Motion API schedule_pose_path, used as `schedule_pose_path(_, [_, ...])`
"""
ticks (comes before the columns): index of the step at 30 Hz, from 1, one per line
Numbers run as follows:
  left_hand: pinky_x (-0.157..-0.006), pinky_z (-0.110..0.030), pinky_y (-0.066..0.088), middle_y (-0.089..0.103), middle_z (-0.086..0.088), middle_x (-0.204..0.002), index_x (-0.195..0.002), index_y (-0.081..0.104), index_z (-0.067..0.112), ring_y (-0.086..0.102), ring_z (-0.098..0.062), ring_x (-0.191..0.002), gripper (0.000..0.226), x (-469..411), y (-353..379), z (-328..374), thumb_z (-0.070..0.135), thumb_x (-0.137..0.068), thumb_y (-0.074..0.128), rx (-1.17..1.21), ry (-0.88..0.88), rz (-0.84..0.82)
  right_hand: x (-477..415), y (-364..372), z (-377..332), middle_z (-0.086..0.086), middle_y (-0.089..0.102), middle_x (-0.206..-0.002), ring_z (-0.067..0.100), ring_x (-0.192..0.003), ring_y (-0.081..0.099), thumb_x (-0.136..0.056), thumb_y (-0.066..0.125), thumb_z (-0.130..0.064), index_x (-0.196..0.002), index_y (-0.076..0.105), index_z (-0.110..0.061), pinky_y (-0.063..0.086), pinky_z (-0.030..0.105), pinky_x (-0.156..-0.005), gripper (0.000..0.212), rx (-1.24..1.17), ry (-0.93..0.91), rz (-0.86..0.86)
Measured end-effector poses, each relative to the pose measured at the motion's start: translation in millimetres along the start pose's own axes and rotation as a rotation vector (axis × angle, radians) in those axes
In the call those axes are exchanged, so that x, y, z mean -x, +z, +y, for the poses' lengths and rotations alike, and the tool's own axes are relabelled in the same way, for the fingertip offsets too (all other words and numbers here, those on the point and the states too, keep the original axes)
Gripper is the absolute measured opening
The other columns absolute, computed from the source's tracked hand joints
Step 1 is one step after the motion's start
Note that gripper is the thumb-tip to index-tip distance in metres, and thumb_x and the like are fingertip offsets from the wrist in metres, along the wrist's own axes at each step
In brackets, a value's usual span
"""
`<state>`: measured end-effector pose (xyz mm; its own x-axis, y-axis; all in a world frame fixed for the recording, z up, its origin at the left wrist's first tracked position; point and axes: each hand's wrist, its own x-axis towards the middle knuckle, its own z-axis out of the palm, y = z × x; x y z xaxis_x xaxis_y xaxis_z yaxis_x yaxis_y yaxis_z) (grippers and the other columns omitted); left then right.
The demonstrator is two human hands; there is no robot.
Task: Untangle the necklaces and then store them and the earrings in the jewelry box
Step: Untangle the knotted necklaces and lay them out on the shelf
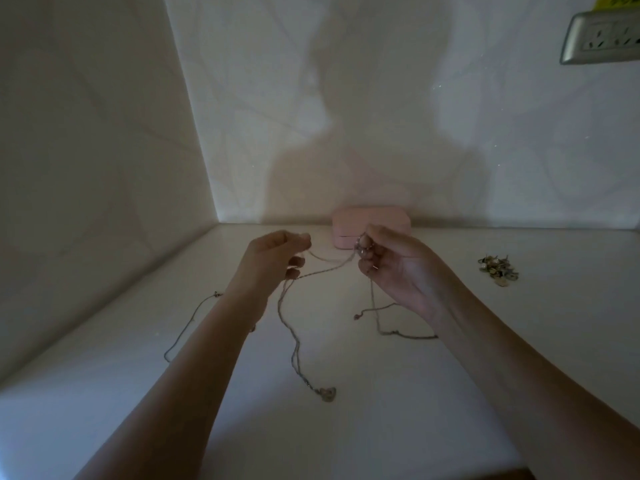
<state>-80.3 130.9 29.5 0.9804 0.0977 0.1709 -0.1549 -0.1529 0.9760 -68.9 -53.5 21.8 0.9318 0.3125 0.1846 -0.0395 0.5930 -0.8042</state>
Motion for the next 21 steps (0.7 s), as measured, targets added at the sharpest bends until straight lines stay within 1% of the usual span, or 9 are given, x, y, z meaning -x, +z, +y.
schedule_pose_path(2, [-0.066, -0.022, 0.044, 0.063, -0.002, -0.077, -0.084, 0.067, 0.01, 0.057, -0.015, -0.071, 0.019, -1.8, 0.2, -4.3, 0.027, -0.09, 0.064, -0.328, -0.065, 0.022, -1.9, -1.3, 3.8, 0.001, 0.062, -0.059, 0.006, -0.052, 0.049, -0.071, 0.064, -0.015, -0.067, 0.059, -0.01, 0.039, 0.013, -0.049, 0.008, 0.153, -0.037, 0.004])
schedule_pose_path(4, [-0.058, -0.018, 0.038, 0.06, 0.005, -0.074, -0.089, 0.068, 0.012, 0.054, -0.006, -0.066, 0.014, 0.0, 1.8, -5.5, 0.026, -0.089, 0.065, -0.512, -0.077, 0.011, -3.0, -1.8, 7.2, 0.001, 0.06, -0.061, 0.005, -0.051, 0.045, -0.073, 0.065, -0.019, -0.068, 0.068, -0.014, 0.036, 0.012, -0.049, 0.008, 0.275, -0.081, -0.004])
schedule_pose_path(5, [-0.06, -0.016, 0.039, 0.063, 0.007, -0.08, -0.095, 0.068, 0.015, 0.055, -0.003, -0.071, 0.01, 0.5, 1.9, -4.6, 0.022, -0.089, 0.066, -0.502, -0.061, -0.032, -2.7, -2.4, 7.9, 0.004, 0.058, -0.066, 0.005, -0.05, 0.042, -0.075, 0.065, -0.021, -0.071, 0.074, -0.016, 0.035, 0.012, -0.05, 0.012, 0.329, -0.099, -0.02])
schedule_pose_path(7, [-0.078, -0.014, 0.047, 0.068, 0.004, -0.105, -0.107, 0.066, 0.021, 0.062, -0.004, -0.092, 0.021, 0.7, 1.8, -1.6, 0.011, -0.088, 0.065, -0.299, -0.008, -0.219, -0.5, -3.5, 7.8, 0.011, 0.052, -0.076, 0.005, -0.05, 0.036, -0.081, 0.063, -0.024, -0.085, 0.079, -0.021, 0.032, 0.012, -0.052, 0.017, 0.445, -0.1, -0.044])
schedule_pose_path(10, [-0.093, -0.019, 0.048, 0.069, -0.003, -0.116, -0.118, 0.063, 0.013, 0.064, -0.01, -0.108, 0.033, 6.4, 3.5, 0.4, 0.003, -0.087, 0.062, -0.043, 0.051, -0.462, 3.5, -0.4, 5.1, -0.002, 0.04, -0.051, 0.005, -0.048, 0.031, -0.095, 0.054, -0.022, -0.109, 0.072, -0.016, 0.031, 0.014, -0.054, 0.023, 0.584, -0.058, -0.08])
schedule_pose_path(13, [-0.097, -0.026, 0.047, 0.07, -0.007, -0.112, -0.118, 0.064, 0.007, 0.065, -0.014, -0.105, 0.034, 8.8, 7.4, -1.7, 0.017, -0.085, 0.063, -0.004, 0.05, -0.47, 6.9, 4.9, -3.6, -0.01, 0.037, -0.044, 0.006, -0.047, 0.029, -0.099, 0.047, -0.023, -0.117, 0.066, -0.014, 0.032, 0.013, -0.052, 0.027, 0.7, 0.009, -0.14])
schedule_pose_path(15, [-0.099, -0.03, 0.047, 0.07, -0.004, -0.111, -0.115, 0.066, 0.007, 0.064, -0.016, -0.105, 0.041, 7.3, 7.6, -3.1, 0.029, -0.081, 0.063, 0.039, 0.02, -0.418, 7.0, 7.8, -12.4, -0.013, 0.041, -0.044, 0.006, -0.047, 0.028, -0.1, 0.045, -0.019, -0.122, 0.062, -0.012, 0.025, 0.019, -0.054, 0.029, 0.745, 0.05, -0.198])
schedule_pose_path(19, [-0.103, -0.035, 0.043, 0.069, 0.004, -0.115, -0.114, 0.065, 0.027, 0.062, -0.009, -0.111, 0.036, 8.3, 10.7, -3.4, 0.036, -0.079, 0.068, 0.018, 0.037, -0.466, 2.1, 11.5, -28.9, -0.004, 0.047, -0.059, 0.005, -0.045, 0.037, -0.101, 0.041, -0.014, -0.133, 0.055, -0.01, 0.032, 0.016, -0.05, 0.035, 0.757, 0.193, -0.346])
schedule_pose_path(21, [-0.106, -0.039, 0.04, 0.068, -0.002, -0.117, -0.117, 0.067, 0.023, 0.06, -0.016, -0.116, 0.032, 9.1, 14.1, -3.5, 0.031, -0.085, 0.067, 0.08, 0.076, -0.505, -1.3, 13.7, -34.9, 0.004, 0.052, -0.068, 0.007, -0.048, 0.047, -0.101, 0.041, -0.014, -0.131, 0.057, -0.01, 0.035, 0.015, -0.048, 0.035, 0.778, 0.257, -0.414])
